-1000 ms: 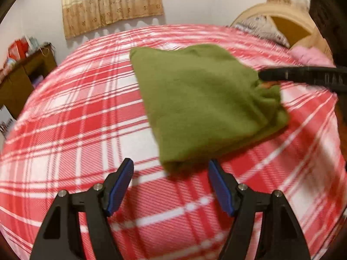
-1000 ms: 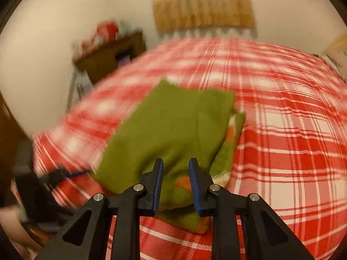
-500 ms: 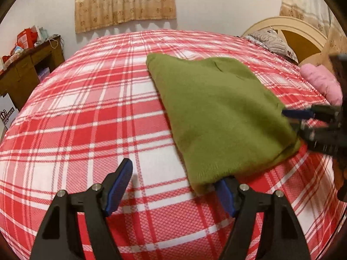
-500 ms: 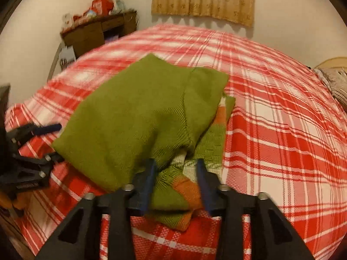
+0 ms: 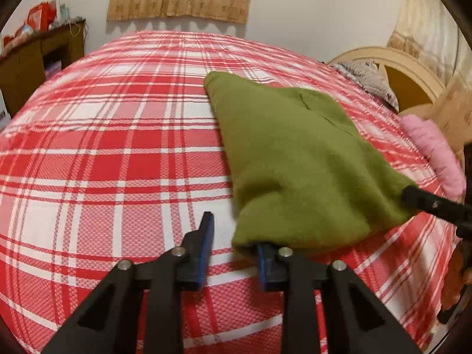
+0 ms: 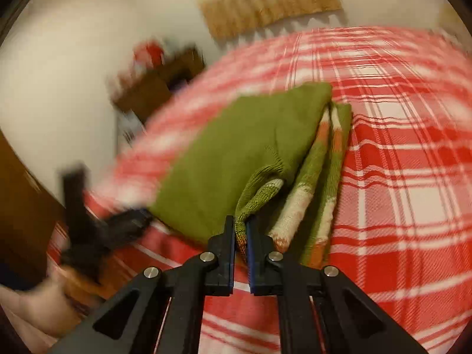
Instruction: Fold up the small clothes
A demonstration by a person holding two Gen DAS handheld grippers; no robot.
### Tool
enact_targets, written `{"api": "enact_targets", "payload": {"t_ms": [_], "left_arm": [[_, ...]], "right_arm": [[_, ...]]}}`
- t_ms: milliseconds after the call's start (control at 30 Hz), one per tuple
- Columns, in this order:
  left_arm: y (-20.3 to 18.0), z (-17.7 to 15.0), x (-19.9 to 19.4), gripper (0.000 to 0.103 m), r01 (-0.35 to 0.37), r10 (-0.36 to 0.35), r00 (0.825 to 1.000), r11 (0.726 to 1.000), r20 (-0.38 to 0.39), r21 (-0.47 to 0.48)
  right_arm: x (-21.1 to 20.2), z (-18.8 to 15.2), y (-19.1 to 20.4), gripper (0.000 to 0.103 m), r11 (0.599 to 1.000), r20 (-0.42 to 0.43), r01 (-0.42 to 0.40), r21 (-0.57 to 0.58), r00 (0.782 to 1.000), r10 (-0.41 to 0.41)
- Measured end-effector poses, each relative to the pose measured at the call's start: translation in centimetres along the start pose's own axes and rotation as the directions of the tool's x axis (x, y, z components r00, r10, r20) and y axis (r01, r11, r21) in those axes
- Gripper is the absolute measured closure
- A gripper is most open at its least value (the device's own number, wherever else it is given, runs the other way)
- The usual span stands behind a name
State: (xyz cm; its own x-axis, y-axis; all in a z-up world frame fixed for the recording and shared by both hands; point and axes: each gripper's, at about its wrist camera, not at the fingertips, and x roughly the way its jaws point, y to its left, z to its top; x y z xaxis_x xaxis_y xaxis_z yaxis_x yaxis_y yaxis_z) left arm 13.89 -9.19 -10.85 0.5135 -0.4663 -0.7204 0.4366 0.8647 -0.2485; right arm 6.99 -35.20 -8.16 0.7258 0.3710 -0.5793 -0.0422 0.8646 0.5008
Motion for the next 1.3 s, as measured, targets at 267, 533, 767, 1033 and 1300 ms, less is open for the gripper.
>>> {"api": "enact_targets", "payload": {"t_ms": [267, 533, 767, 1033, 1300], "left_arm": [[-2.1, -1.5, 0.0, 0.073, -0.063, 0.060, 0.998, 0.991, 0.026, 0.119], [-0.7, -2.7, -2.4, 0.061, -0.084, 0.087, 0.996, 0.981, -0.008, 0.173], [0.5, 0.6, -4.5, 0.061, -0.145, 0.131, 0.986, 0.980, 0.107, 0.134], [-3.1, 3.0, 0.6, 0.061, -0.205, 0.196, 0.977, 0.972, 0.086, 0.112], [-4.7, 2.1, 1.5, 0.061, -0.273, 0.258, 0.959, 0.952, 0.114, 0.139]], "right_arm": [[0.4, -3.5, -6.4, 0.098, 0.969, 0.040, 0.050, 0.243, 0.997, -0.061], [-1.2, -3.2, -5.1, 0.065, 0.966, -0.010, 0.208, 0.152, 0.978, -0.208], [-3.7, -0.1, 0.5, 0.065, 0.914, 0.195, 0.402, -0.059, 0.902, -0.385], [5.1, 3.1, 4.9, 0.082, 0.870, 0.117, 0.410, -0.272, 0.912, -0.393], [6.3, 3.3, -1.3, 0.091, 0.890, 0.069, 0.439, -0.126, 0.899, -0.433]]}}
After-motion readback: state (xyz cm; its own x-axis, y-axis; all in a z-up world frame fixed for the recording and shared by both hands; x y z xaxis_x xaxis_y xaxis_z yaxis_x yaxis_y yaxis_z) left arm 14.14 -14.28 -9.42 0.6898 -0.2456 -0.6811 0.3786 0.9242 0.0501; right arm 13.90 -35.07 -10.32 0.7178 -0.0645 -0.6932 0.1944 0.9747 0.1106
